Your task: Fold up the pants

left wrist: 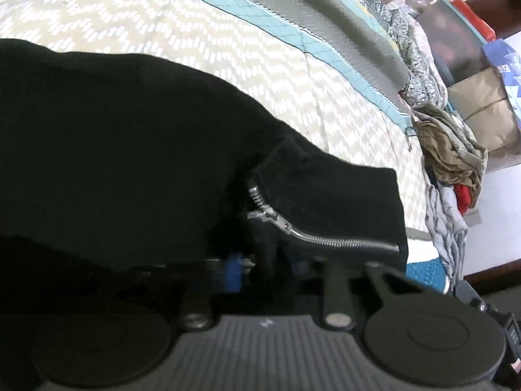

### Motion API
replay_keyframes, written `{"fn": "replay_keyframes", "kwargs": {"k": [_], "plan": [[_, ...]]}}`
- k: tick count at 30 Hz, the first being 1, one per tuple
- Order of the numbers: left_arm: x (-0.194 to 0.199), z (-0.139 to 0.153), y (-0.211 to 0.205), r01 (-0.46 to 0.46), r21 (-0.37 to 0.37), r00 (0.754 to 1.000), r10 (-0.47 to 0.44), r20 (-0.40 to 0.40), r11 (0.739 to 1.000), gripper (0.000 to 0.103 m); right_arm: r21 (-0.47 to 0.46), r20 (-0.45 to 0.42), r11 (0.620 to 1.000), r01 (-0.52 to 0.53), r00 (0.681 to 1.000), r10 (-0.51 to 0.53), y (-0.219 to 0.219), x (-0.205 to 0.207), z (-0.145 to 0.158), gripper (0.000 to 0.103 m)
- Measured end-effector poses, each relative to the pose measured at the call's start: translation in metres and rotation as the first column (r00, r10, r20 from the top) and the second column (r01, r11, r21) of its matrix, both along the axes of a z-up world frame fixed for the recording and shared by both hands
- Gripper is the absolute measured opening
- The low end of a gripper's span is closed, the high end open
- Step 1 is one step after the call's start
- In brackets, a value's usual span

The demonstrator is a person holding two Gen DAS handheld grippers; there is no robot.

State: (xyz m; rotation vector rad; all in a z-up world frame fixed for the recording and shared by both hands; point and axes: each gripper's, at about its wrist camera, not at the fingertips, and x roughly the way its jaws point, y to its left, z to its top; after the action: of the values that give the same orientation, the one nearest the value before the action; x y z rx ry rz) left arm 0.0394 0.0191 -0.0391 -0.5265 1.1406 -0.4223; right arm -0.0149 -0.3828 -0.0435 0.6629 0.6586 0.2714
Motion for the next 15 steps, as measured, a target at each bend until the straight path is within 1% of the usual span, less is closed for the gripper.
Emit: {"fn": "replay_keyframes", "kwargs": {"k": [3, 5, 7, 9, 11, 12, 14, 15], "plan": [[-0.014, 0.017, 0.0, 0.002, 0.057, 0.996, -0.007, 0.085, 0.998, 0.018, -0.019, -0.015, 1.0, 0.01, 1.0, -0.01, 0.008, 0.005, 0.0, 0.074], [-0.023, 0.033, 0.006, -0.02, 0.08, 0.99, 0.008, 0.139, 0.997, 0.018, -0.041, -0.009, 0.999, 0.0, 1.0, -0.001, 0.021, 0.01, 0.002, 0.074], [-0.029, 0.044, 0.019, -0.061, 0.091, 0.986, 0.046, 0.16, 0.994, 0.018, -0.067, 0.006, 0.998, -0.014, 1.0, 0.015, 0.032, 0.014, 0.004, 0.074], [-0.036, 0.048, 0.038, -0.113, 0.1, 0.98, 0.094, 0.173, 0.989, 0.018, -0.107, 0.022, 0.994, -0.038, 0.999, 0.04, 0.044, 0.015, 0.007, 0.074], [-0.038, 0.044, 0.054, -0.174, 0.122, 0.975, 0.154, 0.159, 0.977, 0.018, -0.136, 0.025, 0.989, -0.064, 0.997, 0.068, 0.055, 0.018, 0.005, 0.074], [-0.036, 0.038, 0.062, -0.2, 0.132, 0.974, 0.182, 0.135, 0.971, 0.019, -0.151, 0.019, 0.986, -0.078, 0.996, 0.082, 0.061, 0.021, 0.002, 0.074], [-0.032, 0.018, 0.068, -0.216, 0.148, 0.976, 0.208, 0.068, 0.965, 0.027, -0.195, -0.02, 0.976, -0.101, 0.995, 0.099, 0.073, 0.028, -0.007, 0.074], [-0.03, 0.009, 0.068, -0.21, 0.158, 0.977, 0.204, 0.054, 0.965, 0.029, -0.208, -0.045, 0.972, -0.107, 0.994, 0.1, 0.077, 0.032, -0.013, 0.074]]}}
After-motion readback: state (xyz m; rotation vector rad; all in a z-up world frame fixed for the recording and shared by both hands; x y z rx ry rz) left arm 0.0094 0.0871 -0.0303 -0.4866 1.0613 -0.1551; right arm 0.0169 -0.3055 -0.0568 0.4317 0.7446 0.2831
